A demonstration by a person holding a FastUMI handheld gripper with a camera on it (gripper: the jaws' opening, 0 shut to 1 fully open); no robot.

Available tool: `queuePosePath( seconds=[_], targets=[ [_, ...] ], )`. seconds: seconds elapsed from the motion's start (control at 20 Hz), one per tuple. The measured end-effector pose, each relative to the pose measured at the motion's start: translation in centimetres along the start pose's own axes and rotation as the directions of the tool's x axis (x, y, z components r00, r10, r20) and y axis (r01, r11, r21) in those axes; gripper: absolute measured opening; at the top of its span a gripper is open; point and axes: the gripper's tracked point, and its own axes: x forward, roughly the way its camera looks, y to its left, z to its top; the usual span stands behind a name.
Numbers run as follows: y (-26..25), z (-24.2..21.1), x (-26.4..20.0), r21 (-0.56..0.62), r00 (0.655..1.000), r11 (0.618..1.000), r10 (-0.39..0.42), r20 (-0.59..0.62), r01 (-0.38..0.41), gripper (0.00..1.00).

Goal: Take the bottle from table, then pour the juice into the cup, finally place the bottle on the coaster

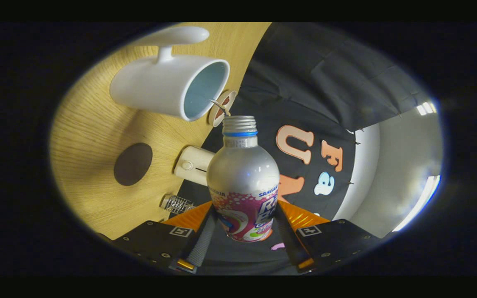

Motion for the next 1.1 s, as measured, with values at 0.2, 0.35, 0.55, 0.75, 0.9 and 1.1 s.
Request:
queuePosePath(
  seconds=[0.2, 0.35, 0.55, 0.75, 0.9, 1.1],
  targets=[
    [-0.1, 0.2, 0.0, -0.012, 1.000, 1.000, 0.002, 0.015, -0.002, 0.77],
    [-0.1, 0.2, -0.1, -0.015, 1.000, 1.000, 0.003, 0.019, -0.002, 0.77],
    [0.3, 0.4, -0.2, -0.015, 1.000, 1.000, 0.016, 0.023, -0.016, 0.77],
    [0.7, 0.5, -0.5, -0.007, 0.999, 1.000, 0.028, 0.026, -0.028, 0.77],
    [1.0, 0.4, -0.2, 0.025, 0.999, 0.999, 0.044, 0.025, -0.045, 0.77],
    [2.3, 1.1, -0.7, 0.116, 0.994, 0.988, 0.104, 0.032, -0.107, 0.77]
  ],
)
